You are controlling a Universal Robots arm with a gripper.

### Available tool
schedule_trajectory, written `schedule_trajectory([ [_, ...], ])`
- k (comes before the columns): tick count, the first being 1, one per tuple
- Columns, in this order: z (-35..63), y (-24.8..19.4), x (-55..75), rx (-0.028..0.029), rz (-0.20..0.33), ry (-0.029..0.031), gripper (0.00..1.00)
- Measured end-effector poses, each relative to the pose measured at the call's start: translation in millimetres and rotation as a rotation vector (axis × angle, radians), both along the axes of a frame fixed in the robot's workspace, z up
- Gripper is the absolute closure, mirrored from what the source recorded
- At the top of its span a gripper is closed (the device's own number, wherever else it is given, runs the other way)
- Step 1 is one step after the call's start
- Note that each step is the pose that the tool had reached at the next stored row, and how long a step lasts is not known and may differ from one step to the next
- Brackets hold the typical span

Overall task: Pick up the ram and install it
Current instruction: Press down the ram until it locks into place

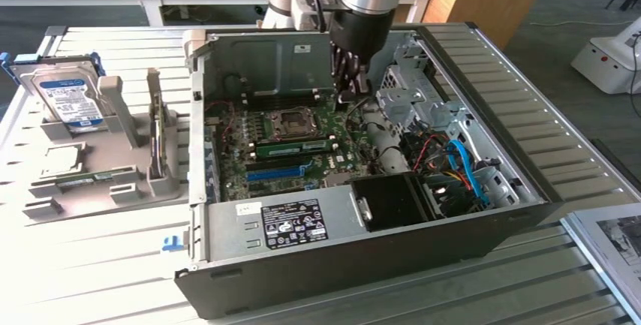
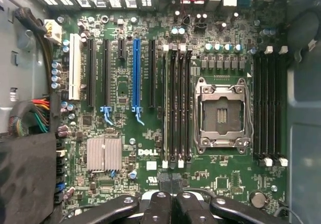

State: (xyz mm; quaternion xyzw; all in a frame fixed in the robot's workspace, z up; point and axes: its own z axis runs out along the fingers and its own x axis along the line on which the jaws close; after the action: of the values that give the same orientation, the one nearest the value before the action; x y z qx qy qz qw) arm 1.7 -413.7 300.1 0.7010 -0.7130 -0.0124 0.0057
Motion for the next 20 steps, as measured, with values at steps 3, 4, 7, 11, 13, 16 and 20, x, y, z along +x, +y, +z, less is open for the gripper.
schedule_trajectory([
  [3, -5.6, 0.0, 0.0, -0.0001, 0.0, 0.0, 0.9],
  [4, -7.3, 0.0, 0.0, -0.0001, 0.0, 0.0001, 0.9],
  [7, -12.6, 0.0, 0.0, -0.0002, 0.0, 0.0001, 0.9],
  [11, -20.0, 0.0, 0.0, -0.0002, 0.0, 0.0, 0.9],
  [13, -23.7, 0.0, 0.0, 0.0, 0.0, 0.0, 0.9],
  [16, -29.1, 0.0, 0.0, -0.0001, 0.0, 0.0, 0.9],
  [20, -36.5, 0.0, 0.0, -0.0001, 0.0, 0.0, 0.9],
])
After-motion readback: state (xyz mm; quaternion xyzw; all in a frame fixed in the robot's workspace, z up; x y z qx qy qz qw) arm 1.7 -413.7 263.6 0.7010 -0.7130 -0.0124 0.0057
